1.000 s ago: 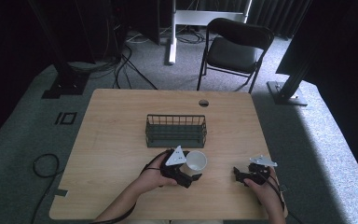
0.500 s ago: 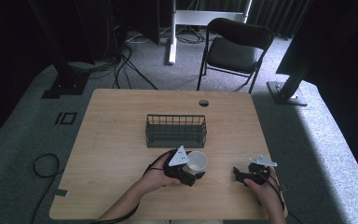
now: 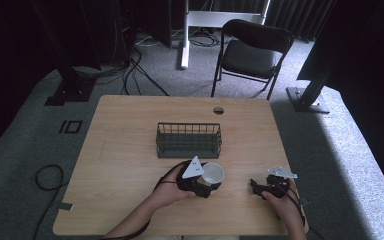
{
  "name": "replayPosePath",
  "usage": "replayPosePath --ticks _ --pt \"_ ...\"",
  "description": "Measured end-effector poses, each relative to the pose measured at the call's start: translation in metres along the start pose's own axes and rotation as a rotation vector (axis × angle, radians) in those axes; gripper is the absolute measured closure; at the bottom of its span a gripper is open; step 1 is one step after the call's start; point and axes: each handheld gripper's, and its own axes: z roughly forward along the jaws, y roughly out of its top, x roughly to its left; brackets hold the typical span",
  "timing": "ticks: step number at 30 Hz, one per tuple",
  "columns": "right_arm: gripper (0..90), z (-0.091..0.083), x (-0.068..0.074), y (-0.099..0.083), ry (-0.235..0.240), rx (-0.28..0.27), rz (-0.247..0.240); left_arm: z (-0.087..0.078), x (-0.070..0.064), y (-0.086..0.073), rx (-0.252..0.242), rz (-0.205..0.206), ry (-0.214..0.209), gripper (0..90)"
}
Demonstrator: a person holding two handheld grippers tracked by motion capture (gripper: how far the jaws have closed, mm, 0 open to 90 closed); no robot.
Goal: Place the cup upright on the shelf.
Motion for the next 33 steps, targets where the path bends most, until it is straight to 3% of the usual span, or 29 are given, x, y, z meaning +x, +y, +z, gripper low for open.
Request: replayPosePath --ticks 9,21,25,33 --pt "11.3 0.000 0.000 0.000 0.000 0.000 0.000 -0.006 -0.001 0.012 -0.015 0.008 -0.008 20.1" --pt "11.3 0.000 0.000 0.000 0.000 -0.001 -0.002 -0.018 0.004 0.034 -0.063 -0.004 0.022 20.1" --pt "11.3 0.000 0.000 0.000 0.000 -0.001 0.001 -0.023 0.006 0.042 -0.097 -0.007 0.052 20.1" --pt "11.3 0.000 0.000 0.000 0.000 -0.002 0.001 -0.032 0.013 0.056 -0.117 -0.014 0.094 20.1"
